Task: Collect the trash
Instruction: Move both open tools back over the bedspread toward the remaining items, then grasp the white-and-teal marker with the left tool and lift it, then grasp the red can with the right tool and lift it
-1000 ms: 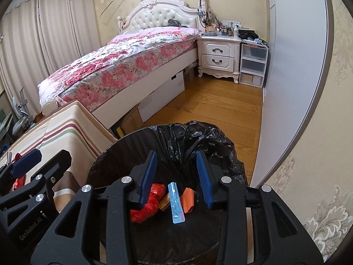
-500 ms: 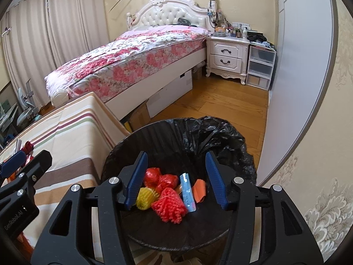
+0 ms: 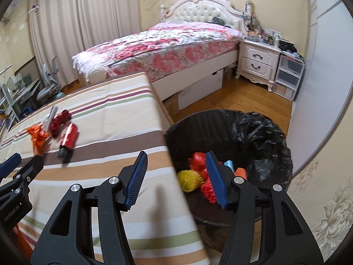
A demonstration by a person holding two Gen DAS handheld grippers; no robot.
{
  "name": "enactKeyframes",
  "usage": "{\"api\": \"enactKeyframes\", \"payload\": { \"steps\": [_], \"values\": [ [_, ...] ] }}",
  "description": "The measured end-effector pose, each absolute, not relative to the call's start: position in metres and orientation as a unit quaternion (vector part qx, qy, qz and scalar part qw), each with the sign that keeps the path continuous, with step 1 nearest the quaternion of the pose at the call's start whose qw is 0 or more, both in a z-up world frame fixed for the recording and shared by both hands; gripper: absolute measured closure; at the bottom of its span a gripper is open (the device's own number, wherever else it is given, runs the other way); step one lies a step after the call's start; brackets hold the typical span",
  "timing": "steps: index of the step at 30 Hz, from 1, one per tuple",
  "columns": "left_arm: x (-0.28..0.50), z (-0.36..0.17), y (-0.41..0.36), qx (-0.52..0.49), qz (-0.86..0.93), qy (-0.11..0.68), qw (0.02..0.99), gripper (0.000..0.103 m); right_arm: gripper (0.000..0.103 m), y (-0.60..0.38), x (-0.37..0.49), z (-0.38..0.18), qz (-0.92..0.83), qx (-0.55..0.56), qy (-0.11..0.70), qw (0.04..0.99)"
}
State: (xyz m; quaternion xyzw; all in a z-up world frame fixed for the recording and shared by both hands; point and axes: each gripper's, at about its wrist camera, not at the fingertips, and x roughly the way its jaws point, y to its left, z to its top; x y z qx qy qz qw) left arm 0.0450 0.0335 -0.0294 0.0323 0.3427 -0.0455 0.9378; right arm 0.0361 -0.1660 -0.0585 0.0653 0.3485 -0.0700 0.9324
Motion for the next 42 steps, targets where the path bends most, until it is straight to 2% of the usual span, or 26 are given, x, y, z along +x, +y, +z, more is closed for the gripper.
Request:
{"api": "enactKeyframes", "payload": {
  "steps": [15,21,26,28,42],
  "values": [
    [0.056,-0.048,0.098,0.006,0.007,0.387,0.922,0.028,0.05,-0.112,0.043,-0.065,-0.035,0.02,0.369,0.929],
    [0.063,-0.056,0.104,0.005,-0.013,0.412,0.911,0.052,0.049,-0.113,0.045,-0.067,-0.036,0.02,0.373,0.927],
    [0.063,-0.062,0.104,0.007,-0.027,0.423,0.906,0.077,0.049,-0.112,0.046,-0.068,-0.035,0.018,0.376,0.926],
    [0.06,-0.062,0.102,0.013,-0.03,0.421,0.907,0.083,0.049,-0.111,0.047,-0.069,-0.035,0.016,0.378,0.925],
    [0.039,-0.059,0.133,-0.015,-0.007,0.42,0.907,0.084,0.046,-0.073,0.054,-0.072,0.018,-0.005,0.398,0.917]
  ]
}}
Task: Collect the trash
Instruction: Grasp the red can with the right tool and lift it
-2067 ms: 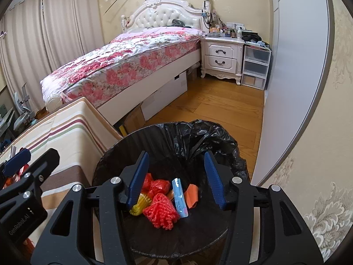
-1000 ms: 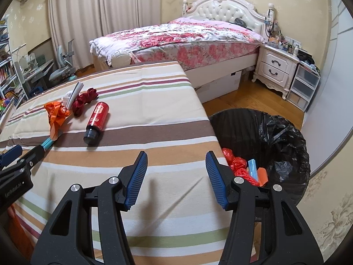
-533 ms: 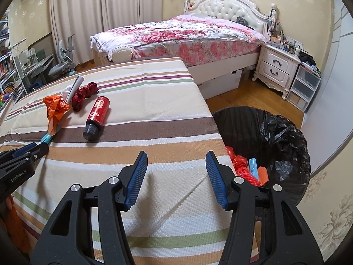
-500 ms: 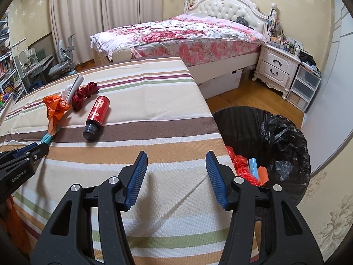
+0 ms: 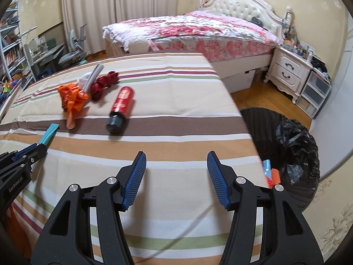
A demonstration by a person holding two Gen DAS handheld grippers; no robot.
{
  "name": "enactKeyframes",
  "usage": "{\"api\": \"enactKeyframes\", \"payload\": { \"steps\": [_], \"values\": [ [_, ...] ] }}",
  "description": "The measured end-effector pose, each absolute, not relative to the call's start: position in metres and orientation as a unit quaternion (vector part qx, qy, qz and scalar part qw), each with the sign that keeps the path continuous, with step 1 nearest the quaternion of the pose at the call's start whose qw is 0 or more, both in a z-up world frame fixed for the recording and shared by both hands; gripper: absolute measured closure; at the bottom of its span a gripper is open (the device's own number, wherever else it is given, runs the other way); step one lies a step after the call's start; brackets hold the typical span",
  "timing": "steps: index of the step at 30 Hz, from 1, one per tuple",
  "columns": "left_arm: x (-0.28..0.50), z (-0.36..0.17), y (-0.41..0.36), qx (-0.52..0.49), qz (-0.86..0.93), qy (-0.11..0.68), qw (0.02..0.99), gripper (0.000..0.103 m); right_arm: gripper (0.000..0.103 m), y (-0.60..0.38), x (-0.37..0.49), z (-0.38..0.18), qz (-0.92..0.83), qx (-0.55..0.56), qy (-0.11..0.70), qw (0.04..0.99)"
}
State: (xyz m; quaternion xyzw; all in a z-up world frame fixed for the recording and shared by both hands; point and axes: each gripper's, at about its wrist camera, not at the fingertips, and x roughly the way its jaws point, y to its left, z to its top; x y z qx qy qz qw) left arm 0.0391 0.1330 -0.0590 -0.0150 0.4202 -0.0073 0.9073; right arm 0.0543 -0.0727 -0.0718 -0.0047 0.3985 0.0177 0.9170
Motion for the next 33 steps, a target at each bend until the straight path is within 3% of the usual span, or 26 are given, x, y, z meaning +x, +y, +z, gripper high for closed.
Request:
{"api": "enactKeyframes", "payload": {
  "steps": [21,28,33],
  "values": [
    [0.041,-0.057,0.195,-0.069,0.049,0.415,0.906,0.084,0.046,-0.021,0.132,-0.074,0.049,-0.001,0.425,0.904],
    [0.042,-0.057,0.196,-0.073,0.047,0.413,0.906,0.084,0.077,-0.017,0.128,-0.073,0.044,-0.02,0.423,0.905],
    [0.04,-0.056,0.194,-0.066,0.048,0.41,0.909,0.084,0.08,-0.018,0.118,-0.072,0.05,-0.022,0.424,0.904]
  ]
}}
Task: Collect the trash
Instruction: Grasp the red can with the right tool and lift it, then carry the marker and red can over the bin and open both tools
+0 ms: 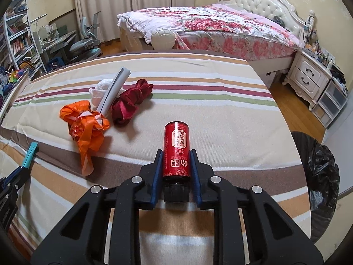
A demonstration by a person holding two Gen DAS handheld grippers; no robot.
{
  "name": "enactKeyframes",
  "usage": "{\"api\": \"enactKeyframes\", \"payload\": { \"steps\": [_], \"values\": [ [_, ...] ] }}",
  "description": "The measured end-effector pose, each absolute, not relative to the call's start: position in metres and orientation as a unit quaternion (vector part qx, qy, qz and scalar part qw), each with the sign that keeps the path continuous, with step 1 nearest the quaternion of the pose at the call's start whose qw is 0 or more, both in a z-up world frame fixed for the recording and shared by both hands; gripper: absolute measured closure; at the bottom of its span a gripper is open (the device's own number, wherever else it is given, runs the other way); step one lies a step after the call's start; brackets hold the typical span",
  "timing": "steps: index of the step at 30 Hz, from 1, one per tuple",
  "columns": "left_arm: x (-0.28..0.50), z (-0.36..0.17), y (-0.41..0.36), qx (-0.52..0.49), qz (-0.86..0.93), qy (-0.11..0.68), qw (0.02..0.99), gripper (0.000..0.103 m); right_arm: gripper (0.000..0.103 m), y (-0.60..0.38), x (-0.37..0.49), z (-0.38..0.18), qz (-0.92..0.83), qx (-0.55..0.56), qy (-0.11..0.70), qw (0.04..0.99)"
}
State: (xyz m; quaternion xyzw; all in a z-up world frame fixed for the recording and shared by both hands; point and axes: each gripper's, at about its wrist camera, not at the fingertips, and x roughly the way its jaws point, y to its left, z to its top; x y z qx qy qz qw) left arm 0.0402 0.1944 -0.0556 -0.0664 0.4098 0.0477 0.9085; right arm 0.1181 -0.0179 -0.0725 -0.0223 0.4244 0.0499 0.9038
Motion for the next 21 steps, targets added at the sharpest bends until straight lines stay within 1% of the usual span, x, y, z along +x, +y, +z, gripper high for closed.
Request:
{"api": "enactKeyframes", "payload": {
  "steps": [10,21],
  "values": [
    [0.027,-0.05,0.183,-0.064,0.032,0.397,0.915,0.084,0.08,-0.036,0.077,-0.071,0.054,-0.016,0.425,0.903],
    [0.012,-0.038,0.136,-0.041,-0.01,0.376,0.926,0.084,0.08,-0.07,0.038,-0.062,0.041,0.007,0.41,0.911]
  ]
}}
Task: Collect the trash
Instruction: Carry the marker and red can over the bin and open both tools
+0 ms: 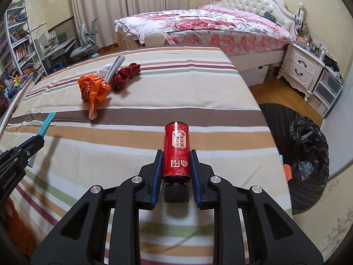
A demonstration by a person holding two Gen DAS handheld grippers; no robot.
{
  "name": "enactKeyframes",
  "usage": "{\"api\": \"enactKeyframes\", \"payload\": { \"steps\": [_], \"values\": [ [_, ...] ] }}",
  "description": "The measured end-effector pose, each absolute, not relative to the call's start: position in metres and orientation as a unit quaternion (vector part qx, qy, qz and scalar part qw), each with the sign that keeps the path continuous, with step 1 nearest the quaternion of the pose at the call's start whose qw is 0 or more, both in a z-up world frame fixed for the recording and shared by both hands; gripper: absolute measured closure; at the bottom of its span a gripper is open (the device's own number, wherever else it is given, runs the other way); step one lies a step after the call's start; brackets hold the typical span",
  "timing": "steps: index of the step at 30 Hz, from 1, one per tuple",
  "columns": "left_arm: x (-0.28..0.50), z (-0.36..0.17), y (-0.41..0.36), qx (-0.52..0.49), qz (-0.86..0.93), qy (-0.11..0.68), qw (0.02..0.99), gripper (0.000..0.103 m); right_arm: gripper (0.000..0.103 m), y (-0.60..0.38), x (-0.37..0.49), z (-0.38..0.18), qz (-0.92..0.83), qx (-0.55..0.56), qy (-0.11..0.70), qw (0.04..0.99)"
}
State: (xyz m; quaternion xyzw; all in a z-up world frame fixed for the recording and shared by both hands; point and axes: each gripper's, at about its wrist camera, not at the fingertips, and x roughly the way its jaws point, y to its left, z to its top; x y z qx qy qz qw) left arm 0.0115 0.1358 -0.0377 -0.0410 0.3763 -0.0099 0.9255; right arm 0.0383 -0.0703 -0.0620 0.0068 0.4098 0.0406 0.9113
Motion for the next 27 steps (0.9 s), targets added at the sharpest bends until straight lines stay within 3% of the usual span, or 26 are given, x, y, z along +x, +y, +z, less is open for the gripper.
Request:
{"api": "enactKeyframes", "payload": {
  "steps": [27],
  "values": [
    [0.031,-0.019,-0.017,0.027,-0.142,0.333,0.932,0.084,0.08,-0.203,0.009,-0.043,-0.104,0.056,0.348,0.93]
  ]
}}
